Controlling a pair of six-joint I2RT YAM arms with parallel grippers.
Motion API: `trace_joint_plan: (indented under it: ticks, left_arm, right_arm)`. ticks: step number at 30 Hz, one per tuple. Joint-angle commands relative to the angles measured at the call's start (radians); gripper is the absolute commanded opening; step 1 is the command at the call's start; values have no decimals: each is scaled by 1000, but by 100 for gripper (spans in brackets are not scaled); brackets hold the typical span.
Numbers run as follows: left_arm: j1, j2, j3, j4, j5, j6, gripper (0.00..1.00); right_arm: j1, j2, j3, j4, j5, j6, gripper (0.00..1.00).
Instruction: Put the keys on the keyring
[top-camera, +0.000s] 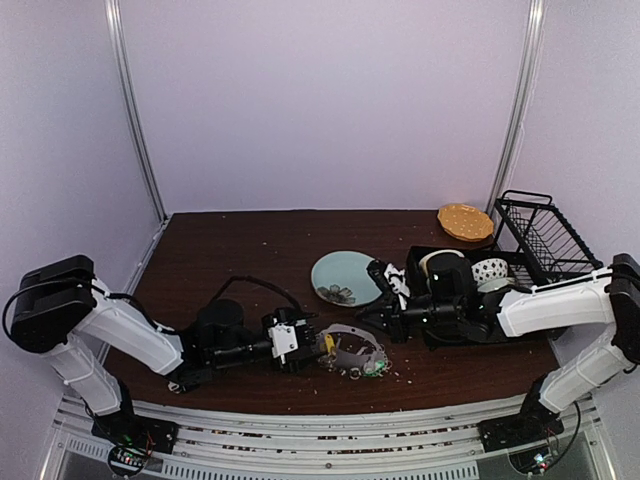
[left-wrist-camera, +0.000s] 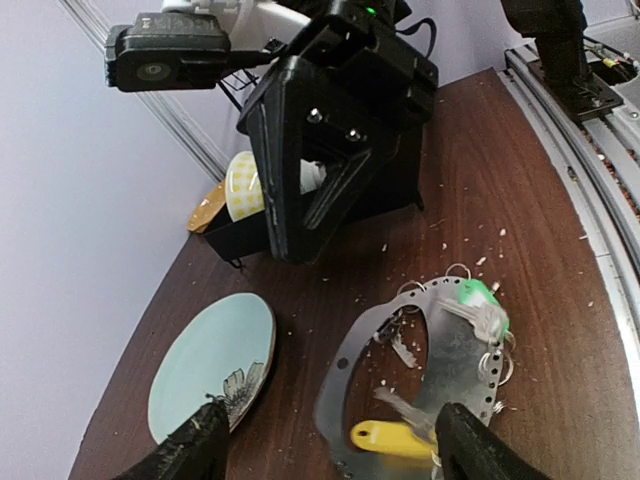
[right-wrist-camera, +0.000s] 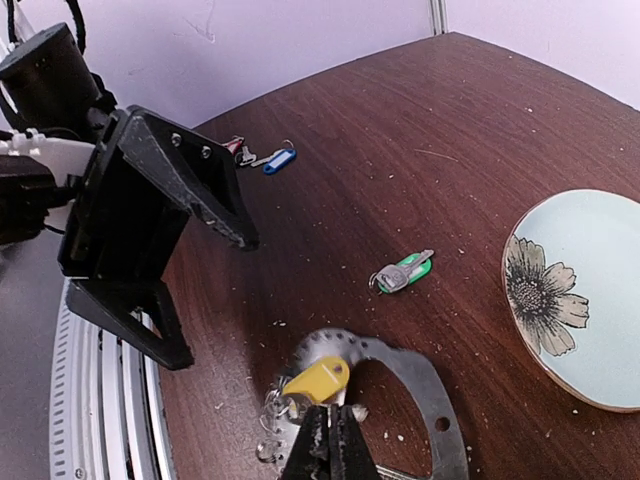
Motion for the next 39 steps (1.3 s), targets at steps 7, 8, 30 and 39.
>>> trace_joint_plan:
  ticks: [7, 8, 30, 39]
  left_arm:
    - [66, -63, 59, -193, 89, -157, 63]
    - [99, -77, 65, -212, 127, -203, 63]
    - [360, -259, 335, -1299, -446, -1081, 64]
    - [700, -231, 397, -1560, -180, -1084, 62]
  right_arm:
    - [1, 17, 48, -148, 49, -55, 0]
    - [0, 24, 62, -183, 68, -53, 0]
    - [31, 36, 215, -385, 319, -45, 21]
    - [13, 13, 192, -356, 320, -109, 22]
